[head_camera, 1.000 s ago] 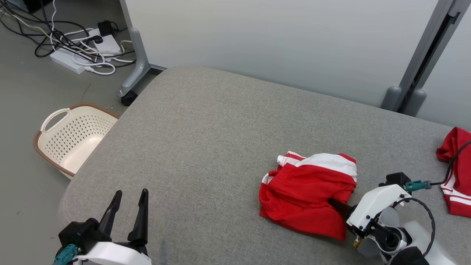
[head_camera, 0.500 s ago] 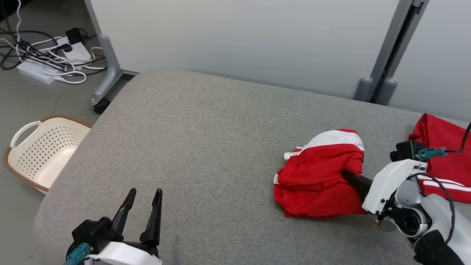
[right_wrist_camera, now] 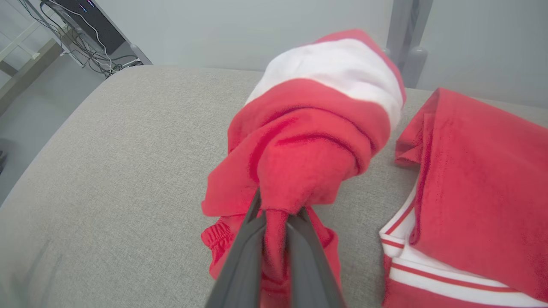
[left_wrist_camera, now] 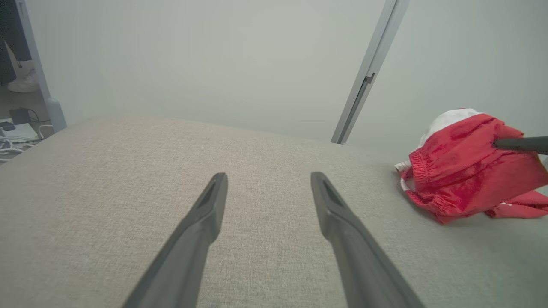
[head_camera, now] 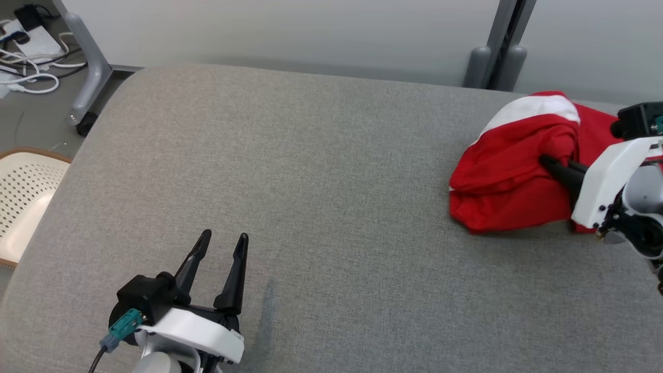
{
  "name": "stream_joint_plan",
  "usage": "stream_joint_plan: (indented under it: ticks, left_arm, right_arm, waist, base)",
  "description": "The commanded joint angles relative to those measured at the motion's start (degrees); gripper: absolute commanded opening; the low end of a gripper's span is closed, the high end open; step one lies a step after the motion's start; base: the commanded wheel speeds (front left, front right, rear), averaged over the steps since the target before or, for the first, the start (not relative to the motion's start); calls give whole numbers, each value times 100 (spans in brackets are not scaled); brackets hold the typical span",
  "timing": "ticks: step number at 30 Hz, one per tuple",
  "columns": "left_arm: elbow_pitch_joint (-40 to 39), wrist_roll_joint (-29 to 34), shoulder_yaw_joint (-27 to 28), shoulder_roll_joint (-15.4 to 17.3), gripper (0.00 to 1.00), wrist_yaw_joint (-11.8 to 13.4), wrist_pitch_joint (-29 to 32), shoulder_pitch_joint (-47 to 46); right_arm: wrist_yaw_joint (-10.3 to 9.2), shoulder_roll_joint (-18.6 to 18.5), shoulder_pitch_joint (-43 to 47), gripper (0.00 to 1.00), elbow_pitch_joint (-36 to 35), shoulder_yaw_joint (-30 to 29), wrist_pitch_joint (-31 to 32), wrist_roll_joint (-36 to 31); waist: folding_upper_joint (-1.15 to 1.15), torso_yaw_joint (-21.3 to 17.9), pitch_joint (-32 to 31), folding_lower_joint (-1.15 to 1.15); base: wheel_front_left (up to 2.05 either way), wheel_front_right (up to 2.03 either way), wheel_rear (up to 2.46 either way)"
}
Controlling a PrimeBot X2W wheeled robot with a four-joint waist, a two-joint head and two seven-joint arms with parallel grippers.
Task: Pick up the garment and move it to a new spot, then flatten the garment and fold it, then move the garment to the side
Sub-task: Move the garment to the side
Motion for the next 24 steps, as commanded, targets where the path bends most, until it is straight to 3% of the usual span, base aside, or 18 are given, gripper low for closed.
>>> stream_joint_plan:
  ticks: [1,11,24]
  left_arm:
    - [10,52,-34,-23,100,-30,-17,-121]
    - [112,89,-218,-63,100,-118,-24,-598]
    - [125,152,-178,-26,100,-155,-29,-748]
  right_arm:
    - [12,-91,-111,0,-8,32,-11,40]
    - [12,-940,-940,0,121,449,-59,74]
    - [8,-1545,-1628,0,342,1127,130,-45]
  waist:
    - [0,-73,209,0]
    - [0,-146,919,0]
    - [0,-240,1216,0]
  base:
    - [0,0,0]
    - [0,0,0]
    - [0,0,0]
